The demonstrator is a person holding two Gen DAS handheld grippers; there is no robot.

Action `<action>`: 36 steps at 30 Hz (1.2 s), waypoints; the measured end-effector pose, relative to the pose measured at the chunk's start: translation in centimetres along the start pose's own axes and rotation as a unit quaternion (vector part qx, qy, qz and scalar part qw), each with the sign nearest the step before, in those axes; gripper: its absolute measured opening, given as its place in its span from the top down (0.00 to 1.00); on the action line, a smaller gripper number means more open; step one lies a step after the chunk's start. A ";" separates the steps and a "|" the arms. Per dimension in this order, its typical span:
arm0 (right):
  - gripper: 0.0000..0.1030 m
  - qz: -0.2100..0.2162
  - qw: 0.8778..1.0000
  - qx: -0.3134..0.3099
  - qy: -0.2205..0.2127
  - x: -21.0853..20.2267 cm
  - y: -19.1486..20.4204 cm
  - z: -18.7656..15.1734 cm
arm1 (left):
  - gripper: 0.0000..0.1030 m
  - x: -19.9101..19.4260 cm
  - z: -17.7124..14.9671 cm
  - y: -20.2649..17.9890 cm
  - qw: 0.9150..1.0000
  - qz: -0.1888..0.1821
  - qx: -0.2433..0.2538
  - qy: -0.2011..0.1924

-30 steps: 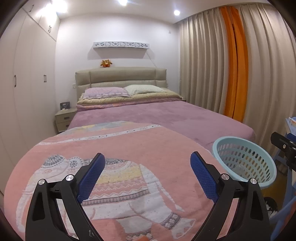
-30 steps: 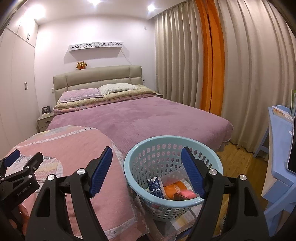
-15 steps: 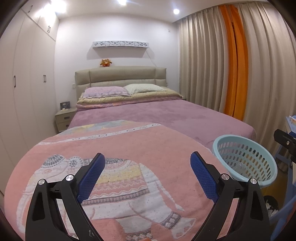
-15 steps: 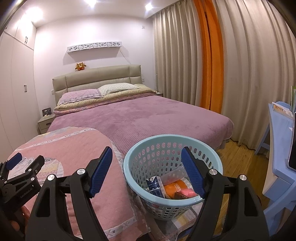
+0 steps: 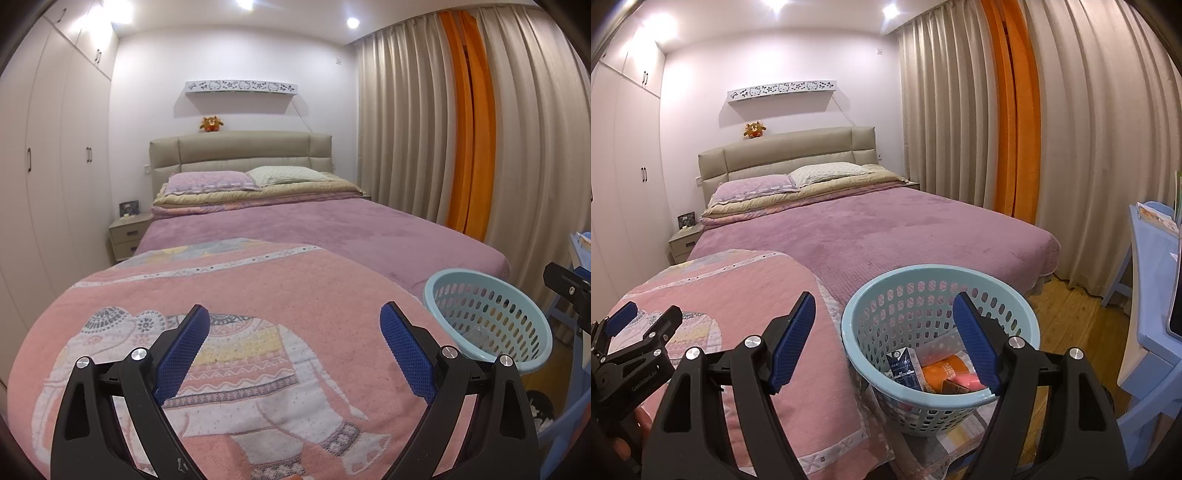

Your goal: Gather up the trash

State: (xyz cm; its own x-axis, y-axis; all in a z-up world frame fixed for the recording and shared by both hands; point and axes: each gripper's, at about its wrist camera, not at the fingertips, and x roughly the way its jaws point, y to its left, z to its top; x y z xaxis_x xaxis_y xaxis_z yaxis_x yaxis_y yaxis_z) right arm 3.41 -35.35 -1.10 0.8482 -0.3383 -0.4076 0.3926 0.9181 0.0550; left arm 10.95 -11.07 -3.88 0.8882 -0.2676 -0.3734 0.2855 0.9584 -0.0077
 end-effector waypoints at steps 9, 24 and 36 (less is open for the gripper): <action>0.29 0.002 1.000 0.000 0.002 0.0 0.1 -0.1 | 0.12 0.0 0.0 0.1 1.000 -0.001 -0.001 0.001; 0.29 0.001 1.000 0.001 0.002 0.0 0.2 -0.3 | 0.11 0.0 0.2 0.2 1.000 0.001 -0.008 0.000; 0.29 0.000 1.000 0.000 -0.001 -0.2 0.2 -0.5 | 0.11 -0.2 0.2 0.1 1.000 0.001 -0.007 -0.002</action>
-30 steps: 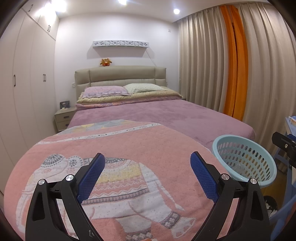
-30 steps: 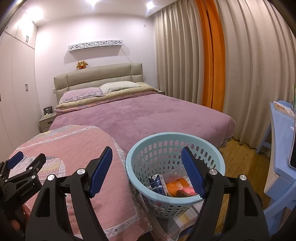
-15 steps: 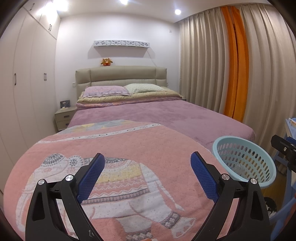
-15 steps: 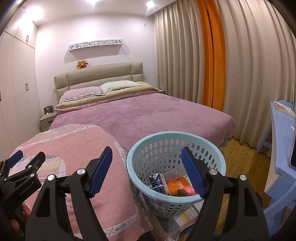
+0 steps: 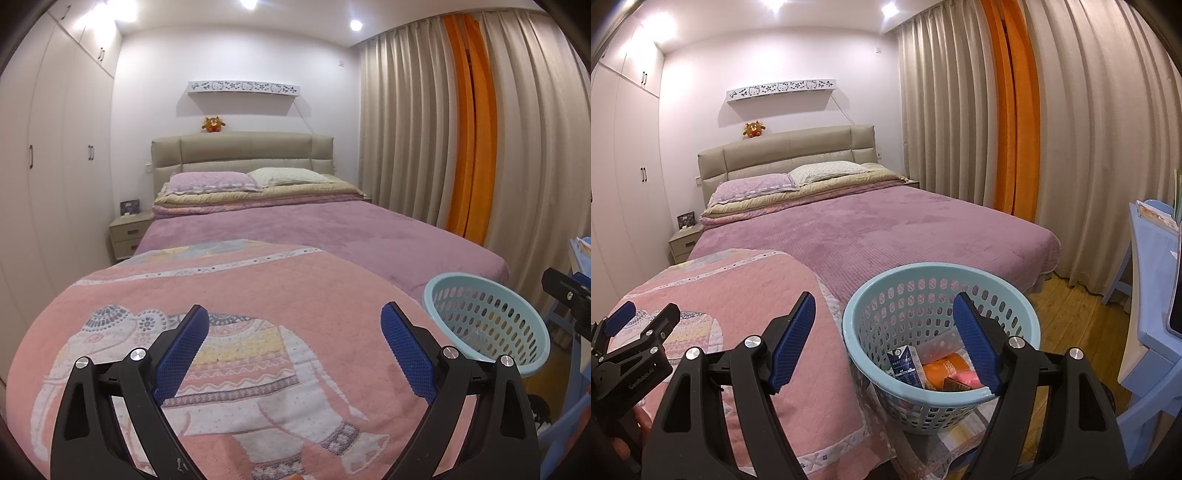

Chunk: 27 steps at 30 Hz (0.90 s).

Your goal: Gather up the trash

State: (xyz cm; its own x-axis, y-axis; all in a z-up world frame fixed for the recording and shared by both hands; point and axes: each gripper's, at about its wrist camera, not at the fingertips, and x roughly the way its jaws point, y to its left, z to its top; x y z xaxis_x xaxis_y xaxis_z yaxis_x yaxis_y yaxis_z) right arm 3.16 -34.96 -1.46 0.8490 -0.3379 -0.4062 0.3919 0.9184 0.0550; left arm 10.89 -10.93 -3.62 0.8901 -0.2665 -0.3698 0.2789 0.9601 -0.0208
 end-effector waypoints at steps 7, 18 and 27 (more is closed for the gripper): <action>0.29 0.000 1.000 -0.002 -0.005 -0.9 0.2 0.5 | 0.11 -1.7 0.9 -0.9 1.000 0.005 0.010 -0.013; 0.29 0.010 1.000 -0.008 -0.020 -3.4 1.2 1.0 | 0.11 -6.8 3.8 -0.9 1.000 0.021 0.011 -0.016; 0.29 0.013 1.000 -0.009 -0.021 -4.6 1.8 1.3 | 0.11 -8.7 4.1 -0.5 1.000 0.016 0.003 -0.021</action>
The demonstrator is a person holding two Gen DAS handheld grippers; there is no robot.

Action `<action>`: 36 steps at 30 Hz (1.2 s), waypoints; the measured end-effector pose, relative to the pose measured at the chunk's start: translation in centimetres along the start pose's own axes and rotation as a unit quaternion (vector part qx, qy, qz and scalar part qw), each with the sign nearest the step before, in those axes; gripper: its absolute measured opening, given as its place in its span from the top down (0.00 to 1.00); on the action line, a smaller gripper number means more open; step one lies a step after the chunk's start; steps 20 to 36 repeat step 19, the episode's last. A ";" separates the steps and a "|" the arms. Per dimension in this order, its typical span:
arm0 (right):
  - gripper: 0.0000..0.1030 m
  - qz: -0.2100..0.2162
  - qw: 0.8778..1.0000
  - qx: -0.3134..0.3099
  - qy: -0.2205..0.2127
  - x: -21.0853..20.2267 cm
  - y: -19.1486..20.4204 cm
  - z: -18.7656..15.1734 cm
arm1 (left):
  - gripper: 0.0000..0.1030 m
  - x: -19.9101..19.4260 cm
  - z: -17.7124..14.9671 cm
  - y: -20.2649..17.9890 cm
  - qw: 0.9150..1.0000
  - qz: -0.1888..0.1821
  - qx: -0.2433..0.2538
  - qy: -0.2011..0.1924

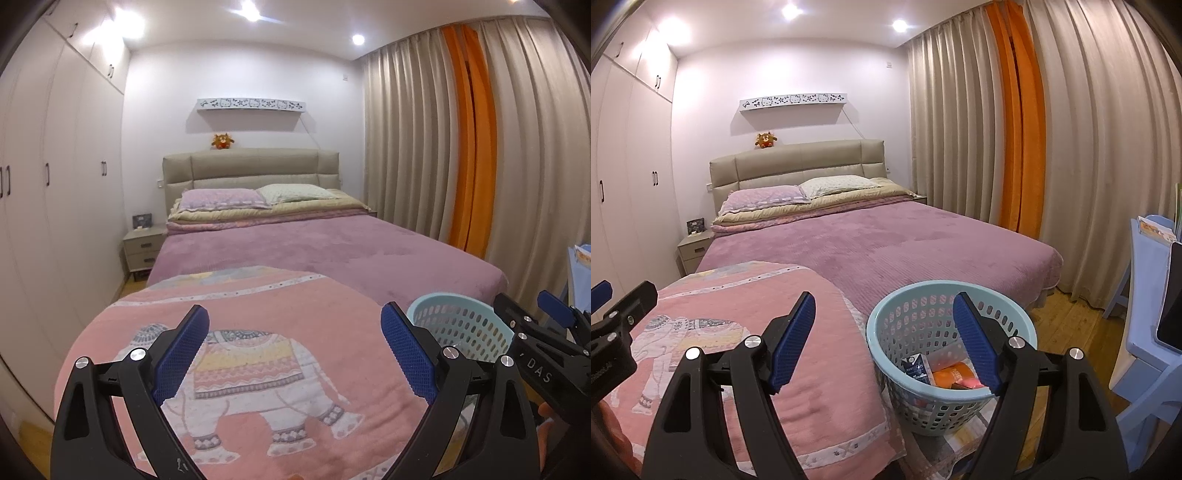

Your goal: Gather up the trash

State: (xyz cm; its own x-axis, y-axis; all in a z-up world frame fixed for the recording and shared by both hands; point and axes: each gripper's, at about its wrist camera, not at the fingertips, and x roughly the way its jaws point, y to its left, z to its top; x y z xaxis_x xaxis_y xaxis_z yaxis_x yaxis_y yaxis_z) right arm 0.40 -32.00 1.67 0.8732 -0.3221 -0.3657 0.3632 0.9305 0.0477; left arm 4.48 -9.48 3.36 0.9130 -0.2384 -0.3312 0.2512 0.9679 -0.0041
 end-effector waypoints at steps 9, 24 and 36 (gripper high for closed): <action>0.29 0.010 1.000 -0.009 0.002 0.1 1.0 0.5 | 0.11 0.3 0.0 0.9 1.000 0.006 -0.014 0.006; 0.29 0.026 0.999 -0.023 0.008 0.7 3.0 0.9 | 0.09 0.9 0.0 2.1 0.999 0.019 -0.021 0.015; 0.29 0.026 0.999 -0.023 0.008 0.7 3.0 0.9 | 0.09 0.9 0.0 2.1 0.999 0.019 -0.021 0.015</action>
